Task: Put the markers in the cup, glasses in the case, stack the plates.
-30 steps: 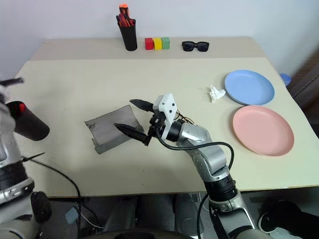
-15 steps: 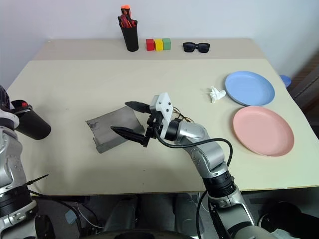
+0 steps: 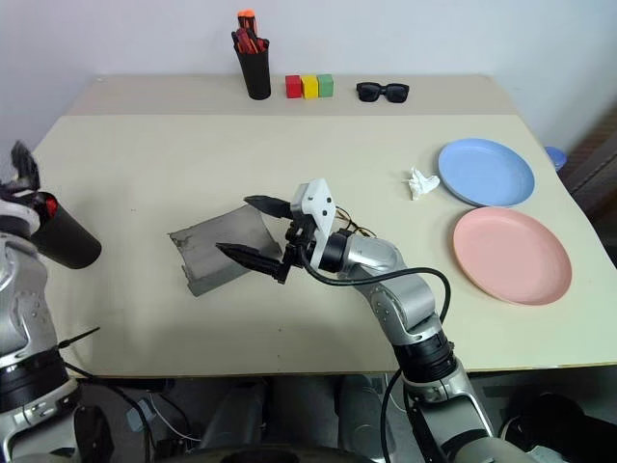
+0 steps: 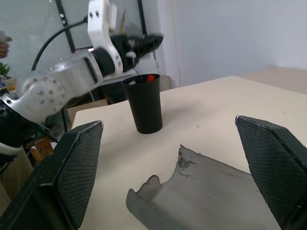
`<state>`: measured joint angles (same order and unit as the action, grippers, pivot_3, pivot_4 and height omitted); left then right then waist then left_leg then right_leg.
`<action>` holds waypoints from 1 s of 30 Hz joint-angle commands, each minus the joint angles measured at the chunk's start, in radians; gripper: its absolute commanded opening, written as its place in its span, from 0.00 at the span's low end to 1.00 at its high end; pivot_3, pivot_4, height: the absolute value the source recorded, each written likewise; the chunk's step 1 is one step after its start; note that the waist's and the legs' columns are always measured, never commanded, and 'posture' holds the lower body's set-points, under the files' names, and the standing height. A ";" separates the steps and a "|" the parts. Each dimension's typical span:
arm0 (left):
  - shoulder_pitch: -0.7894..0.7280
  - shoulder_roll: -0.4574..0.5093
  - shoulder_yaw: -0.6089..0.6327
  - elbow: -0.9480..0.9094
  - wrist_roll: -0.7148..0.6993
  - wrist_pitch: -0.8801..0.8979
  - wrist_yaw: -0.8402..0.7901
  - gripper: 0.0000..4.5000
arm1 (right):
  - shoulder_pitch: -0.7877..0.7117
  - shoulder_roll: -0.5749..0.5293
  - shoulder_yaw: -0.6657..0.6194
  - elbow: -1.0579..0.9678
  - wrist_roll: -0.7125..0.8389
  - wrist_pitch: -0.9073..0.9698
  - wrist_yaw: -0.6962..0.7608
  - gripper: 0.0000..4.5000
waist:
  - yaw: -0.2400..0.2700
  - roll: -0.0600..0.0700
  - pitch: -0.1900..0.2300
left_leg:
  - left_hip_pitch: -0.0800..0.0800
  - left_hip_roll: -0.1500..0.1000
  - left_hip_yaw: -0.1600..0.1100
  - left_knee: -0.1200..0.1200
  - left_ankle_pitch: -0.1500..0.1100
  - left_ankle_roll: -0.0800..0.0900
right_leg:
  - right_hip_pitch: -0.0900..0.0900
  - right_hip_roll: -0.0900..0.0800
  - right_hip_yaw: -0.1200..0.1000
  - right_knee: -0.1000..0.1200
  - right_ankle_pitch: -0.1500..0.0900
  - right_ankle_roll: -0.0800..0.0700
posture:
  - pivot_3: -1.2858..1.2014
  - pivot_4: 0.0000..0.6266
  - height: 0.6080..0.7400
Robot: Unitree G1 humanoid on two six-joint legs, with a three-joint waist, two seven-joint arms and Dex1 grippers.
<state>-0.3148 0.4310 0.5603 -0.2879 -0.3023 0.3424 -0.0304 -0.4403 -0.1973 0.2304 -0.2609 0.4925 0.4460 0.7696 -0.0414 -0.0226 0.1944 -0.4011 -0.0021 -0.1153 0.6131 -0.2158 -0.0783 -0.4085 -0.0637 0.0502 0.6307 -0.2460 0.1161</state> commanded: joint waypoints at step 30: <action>-0.148 0.407 -0.860 0.252 0.183 -0.180 -0.978 0.00 | 0.158 -0.396 -0.129 -0.166 -0.075 0.028 0.057 1.00 | 0.005 0.005 0.003 | -0.004 0.001 0.002 0.000 -0.001 0.002 | -0.004 0.000 0.001 -0.001 -0.005 -0.007 | 0.52 0.24 1.00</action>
<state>-0.4349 0.8348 -0.2932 -0.0542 -0.1615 0.2574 -0.9696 -0.2818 -0.5928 0.1098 -0.4116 0.4168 0.4929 0.8293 -0.0361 -0.0175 0.1978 -0.4057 -0.0011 -0.1134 0.6133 -0.2168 -0.0764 -0.4126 -0.0632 0.0511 0.6301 -0.2508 0.1087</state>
